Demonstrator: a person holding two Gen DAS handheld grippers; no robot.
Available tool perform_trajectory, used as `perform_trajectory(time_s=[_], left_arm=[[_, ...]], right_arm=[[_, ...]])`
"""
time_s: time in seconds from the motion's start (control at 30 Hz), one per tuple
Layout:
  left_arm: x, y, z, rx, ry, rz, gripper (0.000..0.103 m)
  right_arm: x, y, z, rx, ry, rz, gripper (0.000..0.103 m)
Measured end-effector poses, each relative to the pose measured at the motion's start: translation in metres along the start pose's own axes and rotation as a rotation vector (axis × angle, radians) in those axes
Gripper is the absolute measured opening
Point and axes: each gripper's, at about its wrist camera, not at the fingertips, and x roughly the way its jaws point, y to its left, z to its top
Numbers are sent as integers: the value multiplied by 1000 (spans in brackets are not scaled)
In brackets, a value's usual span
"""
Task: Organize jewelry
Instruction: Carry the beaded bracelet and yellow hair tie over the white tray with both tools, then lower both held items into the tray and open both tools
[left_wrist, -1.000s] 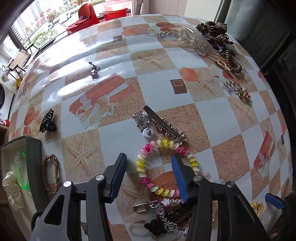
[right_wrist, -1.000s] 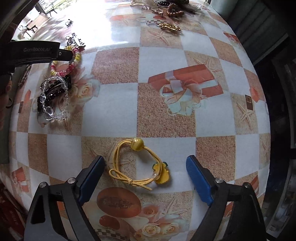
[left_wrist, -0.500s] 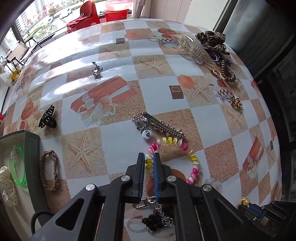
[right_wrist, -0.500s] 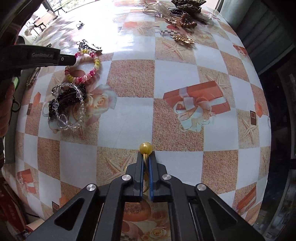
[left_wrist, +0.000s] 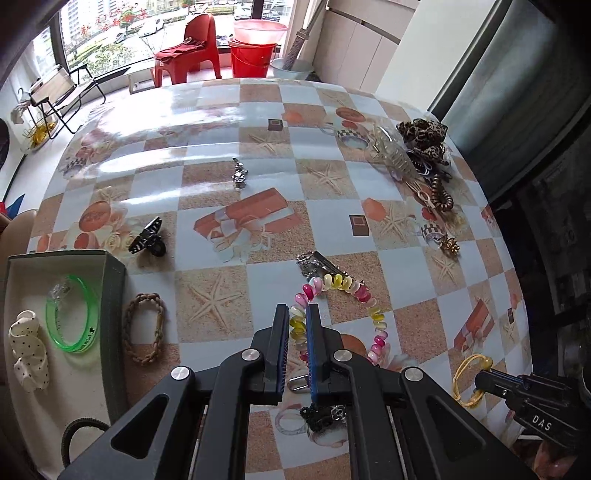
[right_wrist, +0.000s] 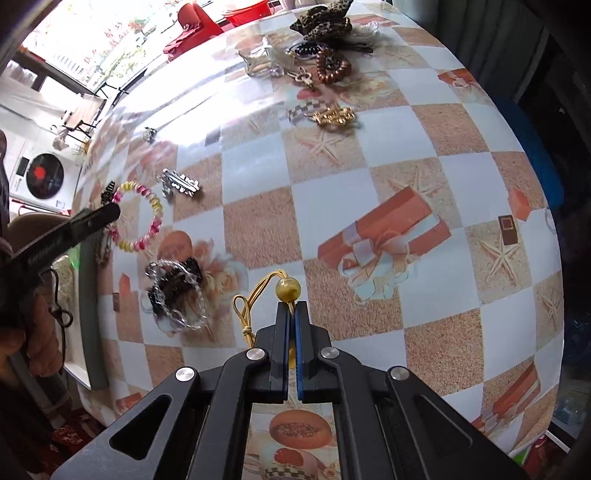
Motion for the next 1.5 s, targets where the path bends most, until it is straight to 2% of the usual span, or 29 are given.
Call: perform_trajectory(time_s=[0.07, 0.1, 0.2, 0.63, 1.1, 1.5], left_arm=[[-6, 7, -1, -18, -9, 5, 12], [-10, 11, -3, -27, -14, 7, 12], [-21, 24, -8, -52, -28, 16, 12], [-65, 104, -43, -212, -82, 82, 12], [-96, 203, -100, -437, -99, 212, 12], [-75, 265, -134, -604, -62, 299, 12]], right_arm=[[-2, 7, 2, -12, -7, 10, 3], [-8, 10, -11, -17, -12, 14, 3], [-6, 27, -20, -33, -18, 32, 3], [-3, 121, -3, -205, -16, 118, 3], [34, 279, 9, -496, 36, 255, 3], [93, 395, 21, -625, 80, 319, 3]])
